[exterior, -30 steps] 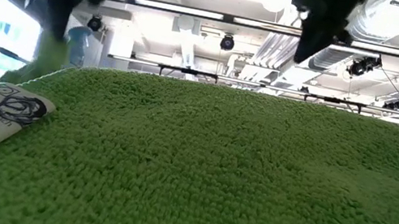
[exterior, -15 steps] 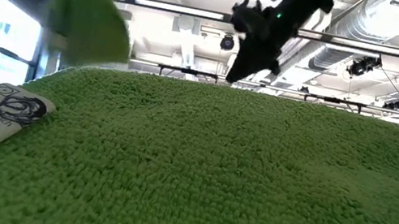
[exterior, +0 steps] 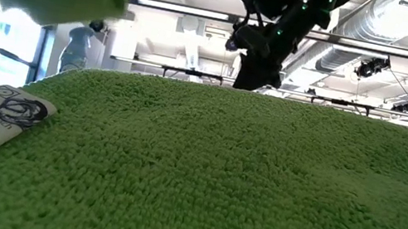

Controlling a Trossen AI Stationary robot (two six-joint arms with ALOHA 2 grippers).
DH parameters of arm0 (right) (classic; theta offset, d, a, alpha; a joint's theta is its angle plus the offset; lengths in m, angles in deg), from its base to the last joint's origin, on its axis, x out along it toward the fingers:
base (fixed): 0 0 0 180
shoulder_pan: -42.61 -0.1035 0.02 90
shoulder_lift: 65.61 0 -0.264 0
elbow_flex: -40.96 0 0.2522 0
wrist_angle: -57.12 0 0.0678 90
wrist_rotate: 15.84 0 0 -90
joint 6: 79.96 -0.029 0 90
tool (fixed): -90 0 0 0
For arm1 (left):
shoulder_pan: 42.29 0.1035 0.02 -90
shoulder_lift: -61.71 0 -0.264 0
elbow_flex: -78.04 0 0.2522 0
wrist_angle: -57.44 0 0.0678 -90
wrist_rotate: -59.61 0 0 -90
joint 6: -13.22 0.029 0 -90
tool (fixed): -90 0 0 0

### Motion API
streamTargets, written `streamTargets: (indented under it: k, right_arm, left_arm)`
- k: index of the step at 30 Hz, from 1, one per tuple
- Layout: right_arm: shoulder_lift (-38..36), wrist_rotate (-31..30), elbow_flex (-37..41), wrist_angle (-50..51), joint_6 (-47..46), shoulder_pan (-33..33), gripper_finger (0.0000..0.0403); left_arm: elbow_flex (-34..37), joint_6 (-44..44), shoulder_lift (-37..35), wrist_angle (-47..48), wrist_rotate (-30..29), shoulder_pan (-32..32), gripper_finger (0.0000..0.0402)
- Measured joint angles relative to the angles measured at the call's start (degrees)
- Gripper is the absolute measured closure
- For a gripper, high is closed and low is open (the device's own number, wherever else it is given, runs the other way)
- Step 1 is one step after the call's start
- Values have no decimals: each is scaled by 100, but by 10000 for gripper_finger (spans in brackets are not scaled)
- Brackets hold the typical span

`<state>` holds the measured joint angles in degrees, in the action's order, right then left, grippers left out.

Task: Sort microfiber towel by color & place in baskets
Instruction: Put the green towel into the left transparent bin

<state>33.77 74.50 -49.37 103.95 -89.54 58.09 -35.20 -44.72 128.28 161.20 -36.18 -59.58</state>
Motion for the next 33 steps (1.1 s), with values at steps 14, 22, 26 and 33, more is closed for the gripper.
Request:
streamTargets:
  k: [14, 22, 26, 33]
  right_arm:
    - [0, 317, -2, -87, 219, 166, 403]
    - [0, 315, -2, -170, 257, 254, 403]
    - [0, 317, -2, -170, 257, 277, 403]
    - [0, 376, -2, -168, 257, 291, 403]
  left_arm:
    - [-341, -3592, 644, 4, 1212, -2558, 401]
    - [-339, -5497, 948, 4, 1426, -3685, 401]
    - [-336, -6257, 1163, 2, 1757, -4083, 401]
    - [-336, -7082, 1506, 2, 2058, -4647, 401]
